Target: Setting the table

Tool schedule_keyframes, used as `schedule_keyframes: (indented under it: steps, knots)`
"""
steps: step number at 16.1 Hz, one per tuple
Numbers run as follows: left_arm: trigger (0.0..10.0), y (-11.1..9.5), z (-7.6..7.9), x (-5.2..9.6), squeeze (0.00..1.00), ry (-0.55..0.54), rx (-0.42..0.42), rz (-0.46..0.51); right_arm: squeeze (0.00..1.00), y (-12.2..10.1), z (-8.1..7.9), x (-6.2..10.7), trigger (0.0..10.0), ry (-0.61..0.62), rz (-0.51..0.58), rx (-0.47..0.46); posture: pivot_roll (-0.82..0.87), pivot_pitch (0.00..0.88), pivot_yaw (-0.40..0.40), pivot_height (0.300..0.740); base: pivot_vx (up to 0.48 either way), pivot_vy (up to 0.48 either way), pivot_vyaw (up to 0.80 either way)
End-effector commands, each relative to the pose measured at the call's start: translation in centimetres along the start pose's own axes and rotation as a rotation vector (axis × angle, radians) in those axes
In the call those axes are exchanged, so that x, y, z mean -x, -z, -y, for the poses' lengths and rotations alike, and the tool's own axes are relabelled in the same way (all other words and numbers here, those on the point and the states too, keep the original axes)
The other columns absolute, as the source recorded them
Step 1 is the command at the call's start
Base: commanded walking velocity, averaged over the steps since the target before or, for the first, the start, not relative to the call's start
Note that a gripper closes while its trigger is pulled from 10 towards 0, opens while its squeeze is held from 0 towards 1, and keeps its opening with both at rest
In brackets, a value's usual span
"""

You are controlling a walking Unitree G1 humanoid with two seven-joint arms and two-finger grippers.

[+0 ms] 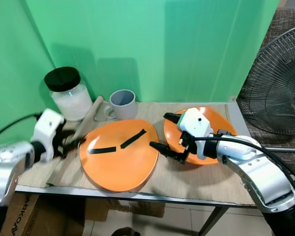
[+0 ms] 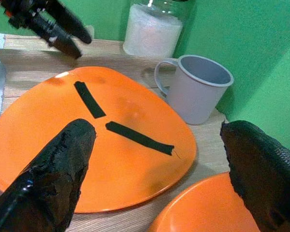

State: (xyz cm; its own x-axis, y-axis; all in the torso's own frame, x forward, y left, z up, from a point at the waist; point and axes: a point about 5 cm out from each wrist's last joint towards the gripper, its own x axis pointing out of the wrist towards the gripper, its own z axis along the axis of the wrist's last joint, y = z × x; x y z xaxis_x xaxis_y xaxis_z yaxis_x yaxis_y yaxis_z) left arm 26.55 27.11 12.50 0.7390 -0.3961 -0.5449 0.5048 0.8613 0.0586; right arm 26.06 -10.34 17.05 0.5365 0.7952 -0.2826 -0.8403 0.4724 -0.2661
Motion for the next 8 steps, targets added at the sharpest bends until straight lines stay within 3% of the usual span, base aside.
schedule_keyframes:
  steps: [1, 3, 6, 7, 8]
  knots:
    - [10.0, 0.3, 0.1, -0.2, 1.00, 0.010, 0.033, -0.005, 0.00, -0.6, -0.2, -0.4, 10.0, -0.030, 0.029, 0.013, 0.10, 0.000, 0.089, 0.740, 0.000, 0.000, 0.00]
    - [10.0, 0.1, 0.4, -0.7, 1.00, 0.037, 0.090, 0.027, 0.00, -0.5, -0.4, -0.8, 10.0, -0.068, 0.024, 0.021, 0.09, 0.000, 0.095, 0.740, 0.000, 0.000, 0.00]
    - [10.0, 0.8, 0.3, -1.3, 1.00, 0.025, 0.101, -0.022, 0.00, -0.1, -0.5, -1.3, 10.0, -0.098, -0.008, 0.061, 0.09, 0.000, 0.095, 0.740, 0.000, 0.000, 0.00]
    - [10.0, 1.6, 0.3, -1.4, 0.88, 0.021, 0.110, -0.071, 0.00, 0.0, -0.5, -1.5, 10.0, -0.109, -0.020, 0.077, 0.09, 0.000, 0.093, 0.740, 0.000, 0.000, 0.00]
    - [10.0, 2.2, 0.4, -1.5, 0.07, 0.033, 0.148, -0.102, 0.00, 0.0, -0.6, -1.6, 10.0, -0.120, -0.020, 0.080, 0.09, 0.000, 0.091, 0.740, 0.000, 0.000, 0.00]
